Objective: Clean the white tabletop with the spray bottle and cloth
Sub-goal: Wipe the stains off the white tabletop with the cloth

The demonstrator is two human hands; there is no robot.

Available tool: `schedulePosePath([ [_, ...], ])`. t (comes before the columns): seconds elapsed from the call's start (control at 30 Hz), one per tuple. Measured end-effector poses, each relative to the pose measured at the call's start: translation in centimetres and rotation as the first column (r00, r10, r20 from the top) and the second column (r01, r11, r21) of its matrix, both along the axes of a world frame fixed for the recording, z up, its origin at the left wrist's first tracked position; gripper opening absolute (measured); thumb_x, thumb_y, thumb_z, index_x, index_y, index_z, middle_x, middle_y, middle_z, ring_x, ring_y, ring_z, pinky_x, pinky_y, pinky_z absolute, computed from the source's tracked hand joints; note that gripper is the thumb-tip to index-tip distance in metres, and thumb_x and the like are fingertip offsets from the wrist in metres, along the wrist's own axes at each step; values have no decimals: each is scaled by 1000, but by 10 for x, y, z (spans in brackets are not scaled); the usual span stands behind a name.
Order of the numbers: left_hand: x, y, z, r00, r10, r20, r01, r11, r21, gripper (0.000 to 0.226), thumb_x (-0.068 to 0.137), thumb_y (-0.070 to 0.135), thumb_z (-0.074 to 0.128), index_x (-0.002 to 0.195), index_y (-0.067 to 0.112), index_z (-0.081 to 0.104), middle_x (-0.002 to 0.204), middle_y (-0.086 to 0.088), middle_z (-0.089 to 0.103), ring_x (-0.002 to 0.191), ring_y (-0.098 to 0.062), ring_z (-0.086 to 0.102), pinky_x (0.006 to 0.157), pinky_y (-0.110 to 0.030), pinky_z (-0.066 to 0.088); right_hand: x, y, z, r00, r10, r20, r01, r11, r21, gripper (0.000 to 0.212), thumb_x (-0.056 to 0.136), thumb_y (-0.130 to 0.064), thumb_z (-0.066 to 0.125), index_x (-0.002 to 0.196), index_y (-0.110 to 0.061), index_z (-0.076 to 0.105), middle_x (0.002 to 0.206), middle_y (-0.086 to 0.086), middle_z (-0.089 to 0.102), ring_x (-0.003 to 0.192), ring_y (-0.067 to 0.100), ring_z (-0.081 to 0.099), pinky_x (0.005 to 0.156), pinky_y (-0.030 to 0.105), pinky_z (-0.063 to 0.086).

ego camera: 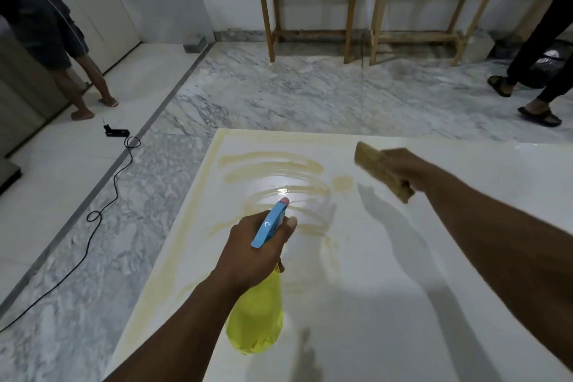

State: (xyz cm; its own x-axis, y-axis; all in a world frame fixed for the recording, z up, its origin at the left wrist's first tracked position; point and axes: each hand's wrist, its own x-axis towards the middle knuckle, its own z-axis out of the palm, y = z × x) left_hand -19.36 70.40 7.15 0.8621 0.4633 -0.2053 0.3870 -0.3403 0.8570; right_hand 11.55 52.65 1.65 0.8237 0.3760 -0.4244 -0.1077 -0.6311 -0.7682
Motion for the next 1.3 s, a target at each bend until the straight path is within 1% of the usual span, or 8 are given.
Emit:
schedulePosePath([
  [0.13, 40, 24, -15, 999, 49, -5, -49, 999, -13, 27, 95, 51, 67, 98, 24, 64, 87, -26, 71, 54, -24, 73, 70, -53, 64, 82, 55, -20, 924, 263, 279, -179, 939, -292, 42, 87, -20, 48, 126, -18, 63, 122, 19, 64, 104, 36, 61, 76, 35, 43],
  [0.33, 53, 36, -38, 995, 71, -64, -74, 997, -37, 33, 90, 54, 64, 101, 24, 72, 97, -22, 75, 56, -25, 74, 70, -49, 65, 91, 59, -140, 788, 533, 306, -341, 793, -504, 52, 97, -7, 45, 148, -18, 45, 158, 15, 35, 146, 35, 31, 116, 46, 28],
  [0.43, 42, 36, -45, 989, 107, -100, -111, 993, -39, 46, 89, 55, 63, 103, 12, 71, 98, -12, 78, 55, -25, 74, 69, -47, 65, 58, 44, -170, 745, 433, 507, -261, 889, -377, 54, 88, 8, 49, 139, -8, 56, 151, 21, 44, 144, 44, 31, 109, 62, 32],
  [0.53, 27, 34, -47, 992, 91, -86, -92, 996, -16, 21, 95, 47, 64, 98, 28, 72, 96, 9, 78, 54, -24, 73, 69, -45, 64, 22, 33, -172, 758, 447, 476, -281, 881, -379, 58, 87, 8, 46, 140, -15, 56, 154, 15, 42, 147, 39, 29, 114, 59, 25],
  [0.63, 6, 28, -40, 998, 42, -49, -42, 999, 11, 8, 98, 45, 64, 103, 51, 64, 85, -15, 74, 54, -23, 72, 73, -46, 64, -35, 12, -179, 725, 451, 521, -302, 887, -349, 63, 82, 5, 42, 136, -21, 60, 149, 14, 49, 143, 39, 37, 112, 63, 29],
  [0.9, -112, -9, -15, 999, -39, -3, 39, 999, 19, 44, 89, 59, 63, 102, 18, 69, 87, -21, 75, 56, -26, 74, 75, -58, 63, -257, -41, -170, 783, 393, 481, -248, 908, -338, 74, 83, 3, 48, 147, -34, 44, 160, -7, 31, 153, 18, 14, 120, 47, 11],
  [1.1, -227, -22, -8, 999, -30, 25, 30, 1000, 8, 19, 80, 72, 61, 83, 53, 62, 83, -6, 76, 65, -31, 73, 76, -61, 62, -398, -68, -167, 788, 403, 465, -248, 899, -360, 72, 86, 1, 44, 149, -35, 42, 161, -12, 25, 154, 16, 10, 122, 45, 9],
  [1.3, -269, -20, 11, 999, -26, 47, 26, 1000, -3, 43, 77, 74, 61, 95, 35, 61, 85, -23, 73, 59, -36, 72, 69, -62, 61, -410, -70, -130, 891, 276, 362, -239, 960, -145, 42, 88, -17, 46, 118, -33, 70, 129, -2, 64, 121, 32, 62, 106, 42, 44],
])
